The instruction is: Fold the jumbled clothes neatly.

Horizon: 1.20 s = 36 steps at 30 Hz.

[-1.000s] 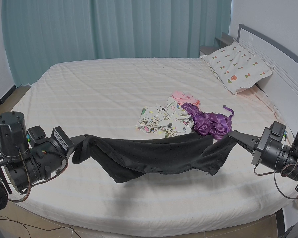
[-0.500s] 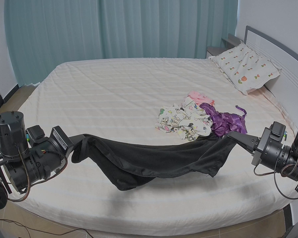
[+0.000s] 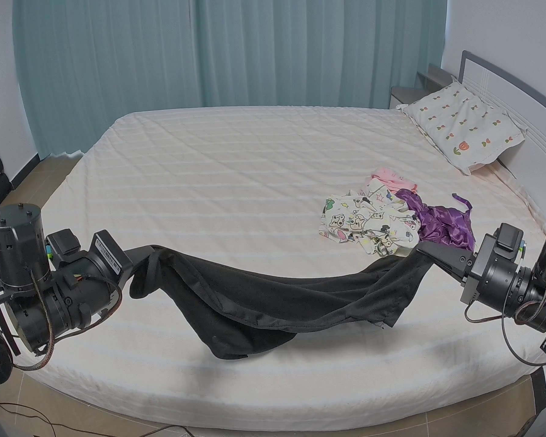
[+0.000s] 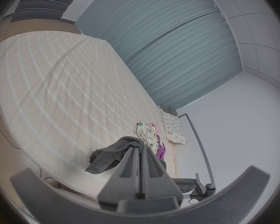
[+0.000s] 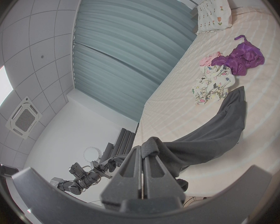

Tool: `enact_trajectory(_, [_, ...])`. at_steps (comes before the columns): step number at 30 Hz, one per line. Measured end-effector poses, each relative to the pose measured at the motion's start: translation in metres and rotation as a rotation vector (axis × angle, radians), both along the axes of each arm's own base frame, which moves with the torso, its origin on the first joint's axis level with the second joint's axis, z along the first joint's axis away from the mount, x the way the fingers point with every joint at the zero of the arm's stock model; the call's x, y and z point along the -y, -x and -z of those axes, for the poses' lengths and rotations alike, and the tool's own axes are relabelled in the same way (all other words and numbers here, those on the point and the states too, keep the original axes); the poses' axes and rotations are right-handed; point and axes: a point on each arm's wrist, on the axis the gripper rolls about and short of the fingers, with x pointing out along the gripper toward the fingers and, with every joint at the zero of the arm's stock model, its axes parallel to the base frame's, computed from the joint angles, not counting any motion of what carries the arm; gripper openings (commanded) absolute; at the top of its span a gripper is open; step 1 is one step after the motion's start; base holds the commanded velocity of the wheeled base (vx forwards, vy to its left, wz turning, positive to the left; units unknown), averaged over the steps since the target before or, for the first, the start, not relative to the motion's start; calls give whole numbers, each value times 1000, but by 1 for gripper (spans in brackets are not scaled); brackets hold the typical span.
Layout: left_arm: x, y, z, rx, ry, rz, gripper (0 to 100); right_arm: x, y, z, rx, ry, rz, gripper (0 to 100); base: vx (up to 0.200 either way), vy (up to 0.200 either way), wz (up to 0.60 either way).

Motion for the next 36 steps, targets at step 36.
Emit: enact_trajectory(36, [1, 3, 3, -22, -9, 14, 0, -2, 7, 2, -13, 5, -34, 0, -106, 44, 0])
